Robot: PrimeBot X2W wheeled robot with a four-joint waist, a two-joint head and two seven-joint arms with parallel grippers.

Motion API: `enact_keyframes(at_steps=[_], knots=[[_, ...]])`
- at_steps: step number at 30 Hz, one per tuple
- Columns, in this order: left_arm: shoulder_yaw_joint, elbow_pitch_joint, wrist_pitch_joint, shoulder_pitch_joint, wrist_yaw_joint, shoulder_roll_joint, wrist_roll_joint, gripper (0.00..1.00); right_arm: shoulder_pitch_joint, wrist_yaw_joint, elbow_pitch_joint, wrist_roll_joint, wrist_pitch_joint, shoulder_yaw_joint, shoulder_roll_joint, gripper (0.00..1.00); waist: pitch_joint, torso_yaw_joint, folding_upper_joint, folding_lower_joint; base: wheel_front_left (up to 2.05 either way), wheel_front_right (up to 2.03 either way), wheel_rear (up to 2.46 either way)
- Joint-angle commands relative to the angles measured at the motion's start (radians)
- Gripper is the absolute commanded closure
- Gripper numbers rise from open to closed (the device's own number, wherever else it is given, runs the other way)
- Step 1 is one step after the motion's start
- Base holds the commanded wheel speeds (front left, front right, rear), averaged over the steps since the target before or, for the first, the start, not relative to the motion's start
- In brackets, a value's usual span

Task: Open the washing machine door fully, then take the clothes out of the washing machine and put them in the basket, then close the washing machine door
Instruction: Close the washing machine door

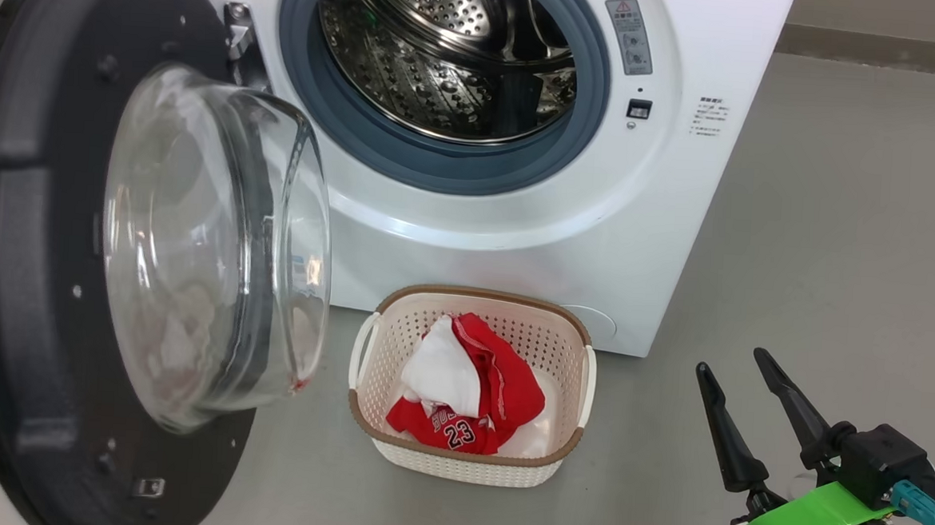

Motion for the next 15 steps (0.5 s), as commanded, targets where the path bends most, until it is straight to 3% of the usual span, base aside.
enact_keyframes(at_steps=[1, 15], knots=[[-0.006, -0.054, 0.019, 0.009, 0.006, 0.013, -0.007, 1.0, -0.034, 0.007, -0.02, 0.007, -0.006, 0.012, -0.011, 0.0, 0.005, -0.008, -0.0001, 0.0001, 0.0, 0.0, 0.0], [-0.068, -0.176, 0.007, 0.076, 0.033, -0.033, -0.033, 1.0, -0.046, 0.007, -0.014, 0.011, -0.006, 0.01, -0.012, 0.0, 0.012, -0.067, -0.0001, 0.0001, 0.0, 0.0, 0.0]])
